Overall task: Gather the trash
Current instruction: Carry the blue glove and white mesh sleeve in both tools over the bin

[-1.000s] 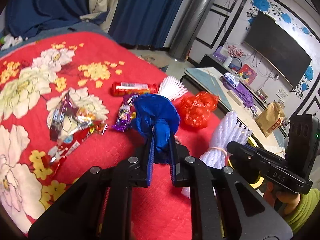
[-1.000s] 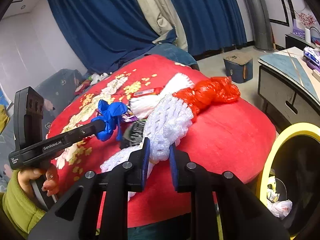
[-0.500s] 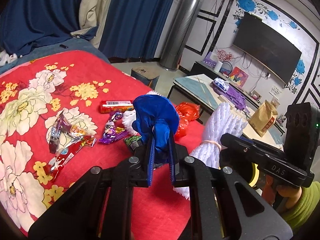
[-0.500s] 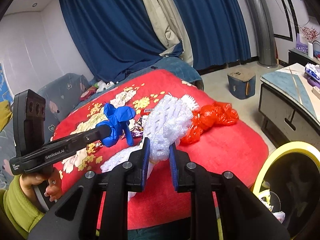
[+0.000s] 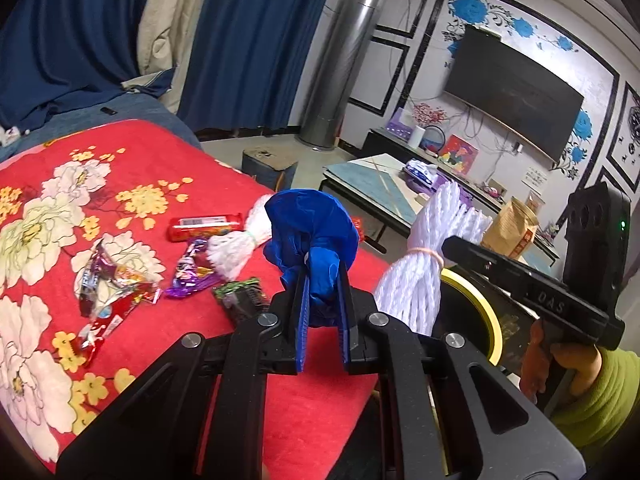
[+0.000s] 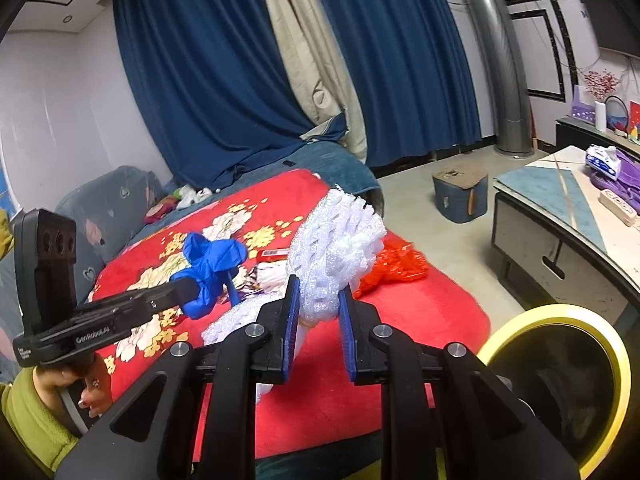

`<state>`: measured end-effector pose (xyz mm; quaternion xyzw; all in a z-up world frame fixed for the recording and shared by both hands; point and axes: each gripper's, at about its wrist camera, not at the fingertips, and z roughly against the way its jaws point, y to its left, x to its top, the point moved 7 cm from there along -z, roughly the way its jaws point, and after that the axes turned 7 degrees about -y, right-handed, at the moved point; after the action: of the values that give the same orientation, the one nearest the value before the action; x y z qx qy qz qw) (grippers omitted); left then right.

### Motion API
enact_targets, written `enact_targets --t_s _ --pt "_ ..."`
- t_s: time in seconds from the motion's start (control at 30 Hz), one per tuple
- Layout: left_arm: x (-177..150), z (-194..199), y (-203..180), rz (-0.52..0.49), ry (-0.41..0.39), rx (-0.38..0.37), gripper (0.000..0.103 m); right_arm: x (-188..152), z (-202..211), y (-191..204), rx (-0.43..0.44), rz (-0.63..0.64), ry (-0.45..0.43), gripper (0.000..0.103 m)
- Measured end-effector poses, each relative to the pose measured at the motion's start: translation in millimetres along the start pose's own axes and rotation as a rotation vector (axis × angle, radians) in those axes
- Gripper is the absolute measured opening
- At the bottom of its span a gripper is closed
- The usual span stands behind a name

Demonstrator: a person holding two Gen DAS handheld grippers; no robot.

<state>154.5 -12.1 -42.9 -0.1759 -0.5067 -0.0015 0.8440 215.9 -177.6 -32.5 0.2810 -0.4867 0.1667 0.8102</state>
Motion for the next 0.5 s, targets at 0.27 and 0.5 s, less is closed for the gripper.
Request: enact_targets --t_s 0.27,0.5 --pt "-3 -6 -19 -0.032 0.003 -0.035 0.007 5 19 -11 -0.04 0.021 -0.037 0.018" --pt "-7 -8 -33 -0.056 0.004 -0.06 0.007 11 31 -24 -0.086 0.033 -0.074 0.018"
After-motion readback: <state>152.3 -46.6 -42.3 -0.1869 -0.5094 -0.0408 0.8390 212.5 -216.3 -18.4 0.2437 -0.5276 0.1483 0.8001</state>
